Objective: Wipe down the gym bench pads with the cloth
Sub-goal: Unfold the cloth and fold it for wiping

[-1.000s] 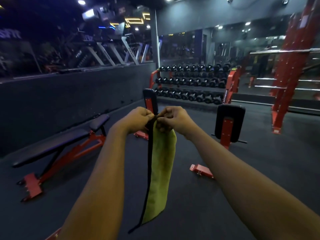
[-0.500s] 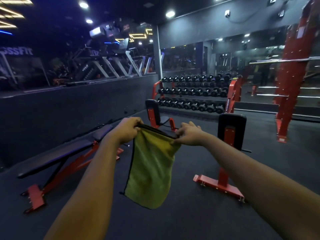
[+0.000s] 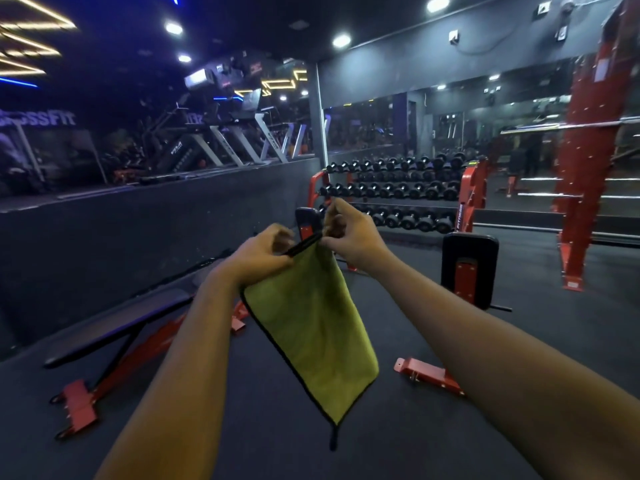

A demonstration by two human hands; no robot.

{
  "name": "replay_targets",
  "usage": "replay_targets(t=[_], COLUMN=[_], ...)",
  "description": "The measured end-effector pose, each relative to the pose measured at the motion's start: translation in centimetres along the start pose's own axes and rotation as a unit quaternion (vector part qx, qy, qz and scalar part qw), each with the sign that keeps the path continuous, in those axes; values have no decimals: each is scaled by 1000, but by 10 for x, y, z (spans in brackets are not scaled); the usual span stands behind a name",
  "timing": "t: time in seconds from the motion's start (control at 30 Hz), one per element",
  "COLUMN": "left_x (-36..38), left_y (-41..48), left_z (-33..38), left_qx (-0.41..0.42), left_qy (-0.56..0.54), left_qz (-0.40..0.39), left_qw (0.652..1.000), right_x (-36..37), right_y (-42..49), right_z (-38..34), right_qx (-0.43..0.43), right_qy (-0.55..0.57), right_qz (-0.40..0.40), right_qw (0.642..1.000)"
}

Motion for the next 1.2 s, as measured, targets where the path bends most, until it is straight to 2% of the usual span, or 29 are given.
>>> replay_targets(t=[0.1, 0.17, 0.2, 0.27, 0.3, 0.37, 0.43, 0.53, 0.67, 0.73, 0.83, 0.93, 1.07, 1.2], left_x=[19, 27, 29, 30, 26, 12, -8, -40, -57, -60, -59, -49, -46, -41], left_y=[15, 21, 23, 25, 25, 26, 21, 7, -7, -17, -32, -43, -51, -47], left_z=[36, 46, 48, 50, 51, 51, 50, 45, 30, 18, -2, -17, -35, -50], left_qx=[50, 52, 52, 56, 59, 63, 57, 29, -22, -59, -104, -124, -177, -224], left_qy=[15, 47, 44, 28, 25, 20, 9, -5, 13, 21, 32, 42, 67, 76], left_qz=[1, 24, 37, 77, 107, 196, 300, 447, 531, 559, 581, 589, 591, 520], left_qw=[999, 997, 997, 995, 992, 978, 952, 894, 847, 827, 807, 798, 784, 821], right_x=[2, -4, -5, -2, 0, -1, -8, -19, -34, -43, -59, -76, -91, -87], right_y=[-1, -13, -22, -48, -60, -82, -99, -118, -120, -116, -107, -91, -76, -74], right_z=[-5, 12, 25, 58, 74, 102, 128, 155, 171, 158, 137, 117, 108, 114], right_qx=[6, 77, 137, 252, 281, 303, 323, 340, 311, 272, 246, 220, 258, 317], right_qy=[52, 81, 87, 54, 19, -23, -40, -54, -39, 32, 207, 219, 166, 76], right_qz=[16, 15, -9, -113, -165, -196, -157, -88, 39, 121, 260, 358, 382, 340], right_qw=[999, 994, 987, 960, 945, 932, 932, 935, 949, 954, 910, 881, 872, 882])
Point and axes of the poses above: each hand's wrist, its own y-axis towards the middle knuckle, its own x-axis out of the palm, z = x × y, the point moved 6 cm from there along y, towards the middle knuckle, and after that the axes turned 4 degrees about x, right-handed, at the moved point
